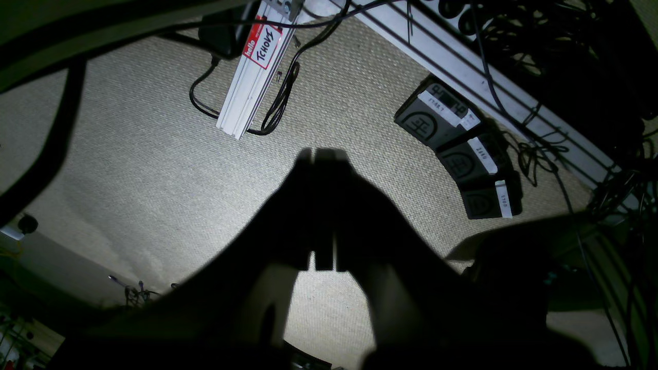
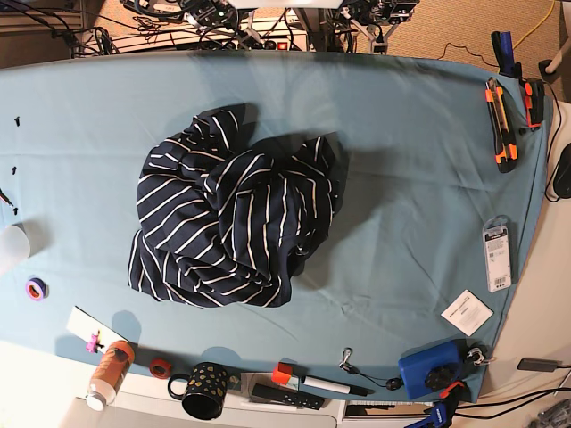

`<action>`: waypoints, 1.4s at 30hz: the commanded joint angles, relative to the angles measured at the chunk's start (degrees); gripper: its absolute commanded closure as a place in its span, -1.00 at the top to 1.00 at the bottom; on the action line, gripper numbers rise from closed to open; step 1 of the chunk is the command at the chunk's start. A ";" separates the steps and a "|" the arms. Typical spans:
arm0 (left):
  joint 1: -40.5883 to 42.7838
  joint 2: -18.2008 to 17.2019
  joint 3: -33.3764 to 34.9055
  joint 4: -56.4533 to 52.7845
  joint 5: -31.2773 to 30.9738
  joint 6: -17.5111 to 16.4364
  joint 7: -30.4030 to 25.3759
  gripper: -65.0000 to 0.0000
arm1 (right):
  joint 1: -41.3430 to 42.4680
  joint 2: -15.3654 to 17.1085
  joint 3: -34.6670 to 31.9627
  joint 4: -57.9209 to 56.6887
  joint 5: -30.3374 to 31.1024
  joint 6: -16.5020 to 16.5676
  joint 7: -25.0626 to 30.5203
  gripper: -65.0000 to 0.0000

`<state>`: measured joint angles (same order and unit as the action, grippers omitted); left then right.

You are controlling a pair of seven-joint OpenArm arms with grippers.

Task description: Layout the t-shirt on the table in an organized manner, then fold the t-shirt properly

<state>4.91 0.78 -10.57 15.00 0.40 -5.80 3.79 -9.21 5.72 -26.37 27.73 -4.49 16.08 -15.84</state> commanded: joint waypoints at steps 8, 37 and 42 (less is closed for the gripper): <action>0.02 1.29 0.26 0.17 -0.17 -1.79 -0.04 -1.00 | -0.15 0.31 0.11 0.39 0.15 0.33 0.00 -1.00; 8.15 -0.37 0.26 8.98 0.02 -1.49 -0.48 -1.00 | -1.16 4.26 0.11 0.42 0.15 0.35 -0.68 -1.00; 13.90 -1.81 0.26 17.38 0.00 0.00 -0.46 -1.00 | -4.09 7.52 0.11 5.01 0.20 0.35 -0.66 -1.00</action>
<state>18.46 -0.78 -10.46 32.21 0.23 -5.67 3.53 -12.97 12.62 -26.37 32.69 -4.60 16.12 -16.27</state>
